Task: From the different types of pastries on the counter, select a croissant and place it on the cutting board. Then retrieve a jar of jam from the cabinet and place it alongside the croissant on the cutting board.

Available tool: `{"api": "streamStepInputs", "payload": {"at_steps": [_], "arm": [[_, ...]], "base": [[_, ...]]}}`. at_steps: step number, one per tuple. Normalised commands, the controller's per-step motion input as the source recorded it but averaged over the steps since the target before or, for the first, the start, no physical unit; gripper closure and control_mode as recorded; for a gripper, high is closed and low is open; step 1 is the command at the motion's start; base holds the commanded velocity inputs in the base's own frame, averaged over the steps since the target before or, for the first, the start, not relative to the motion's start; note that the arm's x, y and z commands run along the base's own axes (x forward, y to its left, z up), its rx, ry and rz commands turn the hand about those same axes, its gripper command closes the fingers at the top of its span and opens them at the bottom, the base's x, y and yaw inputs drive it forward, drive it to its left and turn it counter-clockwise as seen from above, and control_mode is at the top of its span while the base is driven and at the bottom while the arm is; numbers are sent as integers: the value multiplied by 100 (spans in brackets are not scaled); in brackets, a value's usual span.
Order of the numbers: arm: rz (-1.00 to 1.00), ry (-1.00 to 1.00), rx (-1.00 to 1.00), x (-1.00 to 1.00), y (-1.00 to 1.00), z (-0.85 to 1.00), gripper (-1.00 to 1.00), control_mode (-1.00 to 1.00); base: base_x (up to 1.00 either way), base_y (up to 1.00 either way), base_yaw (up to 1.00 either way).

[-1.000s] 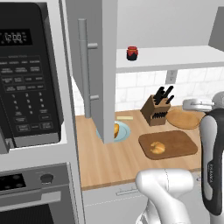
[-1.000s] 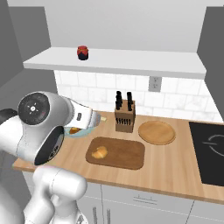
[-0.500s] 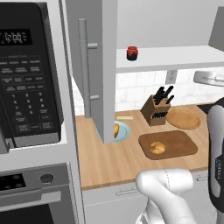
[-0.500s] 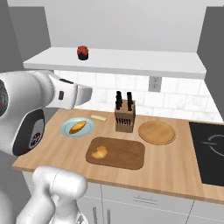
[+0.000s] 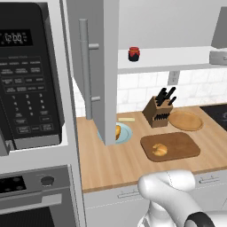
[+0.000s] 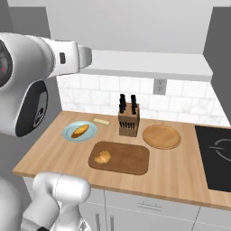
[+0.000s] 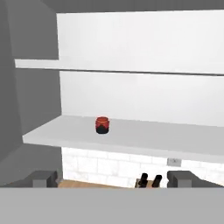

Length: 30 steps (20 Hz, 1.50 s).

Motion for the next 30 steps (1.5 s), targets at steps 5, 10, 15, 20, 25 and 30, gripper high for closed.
{"api": "streamStepInputs", "payload": {"at_steps": [5,10,15,20,25,30], "arm": [[0,0,0,5,3,-5,-100,-100],[0,0,-1,11,21,-33,-100,-100],[-6,-1,8,55,18,-90,-100,-100],[0,3,0,41,33,-17,-100,-100],[0,-1,11,46,4,-12,-100,-100],[0,6,7,68,24,-9,-100,-100]], "base": [[0,0,0],[0,0,0],[0,0,0],[0,0,0],[0,0,0],[0,0,0]]}}
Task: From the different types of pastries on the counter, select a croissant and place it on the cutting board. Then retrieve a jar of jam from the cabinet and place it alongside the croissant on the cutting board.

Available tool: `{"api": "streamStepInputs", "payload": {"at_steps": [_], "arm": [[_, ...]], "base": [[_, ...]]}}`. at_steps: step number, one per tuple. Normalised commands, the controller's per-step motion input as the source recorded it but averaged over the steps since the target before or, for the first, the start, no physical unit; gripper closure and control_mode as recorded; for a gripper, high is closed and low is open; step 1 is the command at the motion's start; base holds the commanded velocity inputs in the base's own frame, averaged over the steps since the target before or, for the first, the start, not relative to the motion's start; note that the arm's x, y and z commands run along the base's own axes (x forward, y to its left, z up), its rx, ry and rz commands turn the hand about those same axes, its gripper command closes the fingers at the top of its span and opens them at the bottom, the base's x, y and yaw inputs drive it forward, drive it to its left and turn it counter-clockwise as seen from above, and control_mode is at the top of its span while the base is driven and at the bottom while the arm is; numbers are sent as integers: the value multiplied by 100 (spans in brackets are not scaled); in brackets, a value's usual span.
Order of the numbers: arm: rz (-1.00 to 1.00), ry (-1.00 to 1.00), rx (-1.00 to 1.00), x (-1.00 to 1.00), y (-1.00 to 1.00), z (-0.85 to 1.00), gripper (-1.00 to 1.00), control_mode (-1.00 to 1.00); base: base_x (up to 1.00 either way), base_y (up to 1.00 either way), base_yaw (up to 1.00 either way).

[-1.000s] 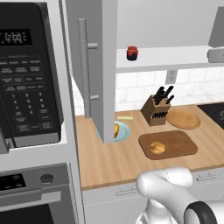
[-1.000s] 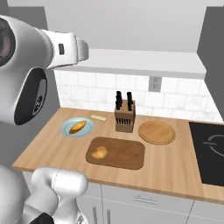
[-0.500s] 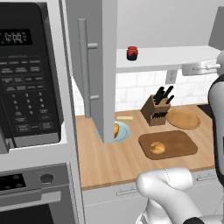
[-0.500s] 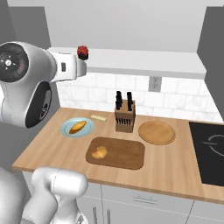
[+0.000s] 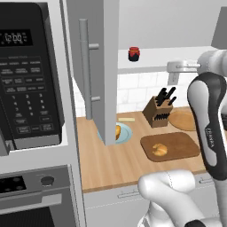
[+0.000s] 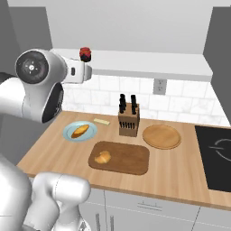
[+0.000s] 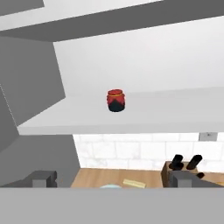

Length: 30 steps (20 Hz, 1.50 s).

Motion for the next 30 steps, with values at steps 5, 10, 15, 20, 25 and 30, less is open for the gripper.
{"api": "streamStepInputs", "payload": {"at_steps": [5,10,15,20,25,30], "arm": [[0,19,-4,49,16,1,-100,-100],[0,18,-3,35,8,34,-100,-100],[0,-1,0,17,2,11,-100,-100],[7,-29,-1,0,10,-49,-100,-100],[8,-26,10,30,11,-2,-100,-100],[3,2,5,29,3,26,-100,-100]], "base": [[0,0,0],[0,0,0],[0,0,0],[0,0,0],[0,0,0],[0,0,0]]}}
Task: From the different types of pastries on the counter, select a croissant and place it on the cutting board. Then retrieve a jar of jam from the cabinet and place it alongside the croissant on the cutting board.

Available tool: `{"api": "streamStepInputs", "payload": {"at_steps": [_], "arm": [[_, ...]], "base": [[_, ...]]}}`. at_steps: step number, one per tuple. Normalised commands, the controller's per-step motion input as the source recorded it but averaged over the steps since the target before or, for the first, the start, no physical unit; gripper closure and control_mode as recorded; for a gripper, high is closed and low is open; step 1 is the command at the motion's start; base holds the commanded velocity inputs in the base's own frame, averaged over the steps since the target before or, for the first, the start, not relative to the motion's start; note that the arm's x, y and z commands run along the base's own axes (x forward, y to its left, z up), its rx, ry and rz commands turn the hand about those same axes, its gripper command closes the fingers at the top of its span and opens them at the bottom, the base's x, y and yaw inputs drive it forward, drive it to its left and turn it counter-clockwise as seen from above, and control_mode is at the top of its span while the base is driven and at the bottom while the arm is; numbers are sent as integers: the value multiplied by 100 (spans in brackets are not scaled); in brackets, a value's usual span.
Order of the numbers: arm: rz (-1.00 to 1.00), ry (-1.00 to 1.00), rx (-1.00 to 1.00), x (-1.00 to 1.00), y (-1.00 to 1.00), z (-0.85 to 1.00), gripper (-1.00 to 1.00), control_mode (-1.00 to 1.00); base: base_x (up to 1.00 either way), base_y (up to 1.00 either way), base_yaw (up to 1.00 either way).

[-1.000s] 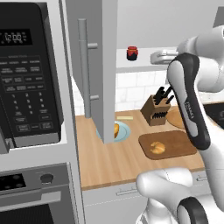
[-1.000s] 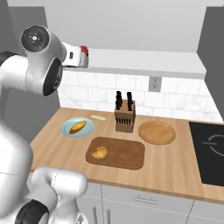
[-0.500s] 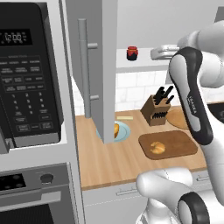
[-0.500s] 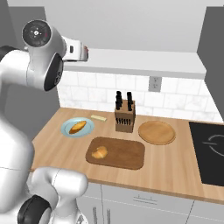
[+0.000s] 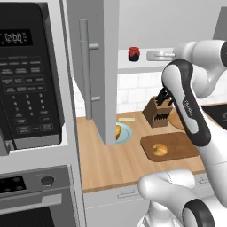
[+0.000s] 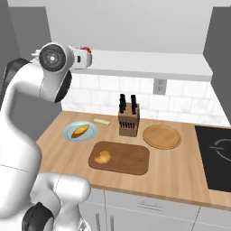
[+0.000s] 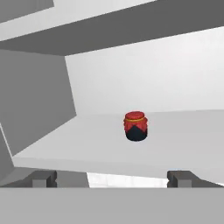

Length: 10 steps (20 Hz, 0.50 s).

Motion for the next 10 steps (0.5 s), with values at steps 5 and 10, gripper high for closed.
{"api": "streamStepInputs", "payload": {"at_steps": [5,10], "arm": [[0,5,-4,27,-14,0,-100,-100],[0,6,-4,46,-6,0,-100,-100]], "base": [[0,0,0],[0,0,0]]}}
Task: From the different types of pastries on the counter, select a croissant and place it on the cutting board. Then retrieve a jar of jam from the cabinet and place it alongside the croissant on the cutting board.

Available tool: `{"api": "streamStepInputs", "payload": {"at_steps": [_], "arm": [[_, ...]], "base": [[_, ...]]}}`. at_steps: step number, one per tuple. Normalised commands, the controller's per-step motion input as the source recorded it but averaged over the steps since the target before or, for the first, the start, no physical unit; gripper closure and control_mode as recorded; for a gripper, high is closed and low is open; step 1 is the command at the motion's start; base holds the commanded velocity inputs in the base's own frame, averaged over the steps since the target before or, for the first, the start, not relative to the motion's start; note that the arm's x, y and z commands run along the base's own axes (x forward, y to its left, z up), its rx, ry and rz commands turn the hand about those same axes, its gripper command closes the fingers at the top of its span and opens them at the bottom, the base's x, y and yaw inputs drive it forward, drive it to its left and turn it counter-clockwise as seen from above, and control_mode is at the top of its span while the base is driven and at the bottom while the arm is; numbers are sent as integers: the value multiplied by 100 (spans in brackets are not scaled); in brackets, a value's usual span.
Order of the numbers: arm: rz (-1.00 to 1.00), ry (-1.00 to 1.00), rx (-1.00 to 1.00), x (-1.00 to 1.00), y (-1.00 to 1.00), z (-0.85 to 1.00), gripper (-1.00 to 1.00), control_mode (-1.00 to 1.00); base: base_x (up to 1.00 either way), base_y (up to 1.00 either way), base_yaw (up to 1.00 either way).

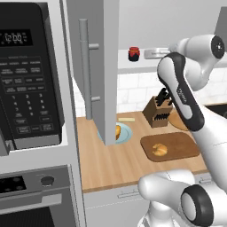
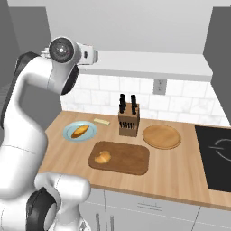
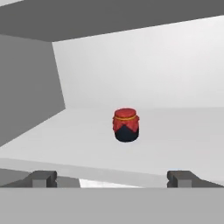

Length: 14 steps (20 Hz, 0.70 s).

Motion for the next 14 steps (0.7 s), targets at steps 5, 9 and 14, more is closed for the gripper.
{"api": "streamStepInputs", "payload": {"at_steps": [5,9,14], "arm": [[0,-5,4,37,0,-22,-100,-100],[0,-15,6,28,0,-36,-100,-100],[0,0,1,50,0,-2,-100,-100]], "base": [[0,0,0],[0,0,0],[0,0,0]]}}
